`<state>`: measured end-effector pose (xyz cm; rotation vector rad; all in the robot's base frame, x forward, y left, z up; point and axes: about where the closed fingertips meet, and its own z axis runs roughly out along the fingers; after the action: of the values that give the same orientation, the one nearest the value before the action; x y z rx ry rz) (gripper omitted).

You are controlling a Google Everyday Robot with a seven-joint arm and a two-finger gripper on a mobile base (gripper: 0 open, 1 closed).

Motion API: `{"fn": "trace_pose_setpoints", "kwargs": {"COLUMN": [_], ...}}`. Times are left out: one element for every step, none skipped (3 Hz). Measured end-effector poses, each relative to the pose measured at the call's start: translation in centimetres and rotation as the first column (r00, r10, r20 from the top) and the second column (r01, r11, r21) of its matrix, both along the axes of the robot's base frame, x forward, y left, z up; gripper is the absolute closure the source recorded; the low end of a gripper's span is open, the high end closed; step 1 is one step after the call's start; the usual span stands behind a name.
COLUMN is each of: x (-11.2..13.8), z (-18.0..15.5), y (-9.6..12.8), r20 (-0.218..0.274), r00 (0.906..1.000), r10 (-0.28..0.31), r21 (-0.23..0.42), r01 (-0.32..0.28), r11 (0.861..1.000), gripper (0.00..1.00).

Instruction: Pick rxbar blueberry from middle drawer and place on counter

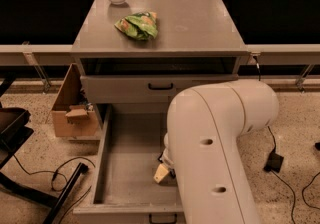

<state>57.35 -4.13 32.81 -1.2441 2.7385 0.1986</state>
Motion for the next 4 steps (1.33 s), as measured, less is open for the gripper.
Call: {"fn": "trace_pose_setpoints", "kwargs": {"x": [0.0,0.0,0.0,-0.01], "z": [0.0,0.0,0.0,-0.01], "y": [0.0,0.0,0.0,0.0], "r20": [0.0,0.0,0.0,0.0], "r00": [1.0,1.0,1.0,1.0], "r10": [0.0,0.0,0.0,0.0], "r21": [0.0,0.0,0.0,0.0], "r01": [0.0,0.0,0.0,0.0], "r11": [1.0,1.0,1.0,1.0], "gripper": [1.0,1.0,0.83,0.59]}}
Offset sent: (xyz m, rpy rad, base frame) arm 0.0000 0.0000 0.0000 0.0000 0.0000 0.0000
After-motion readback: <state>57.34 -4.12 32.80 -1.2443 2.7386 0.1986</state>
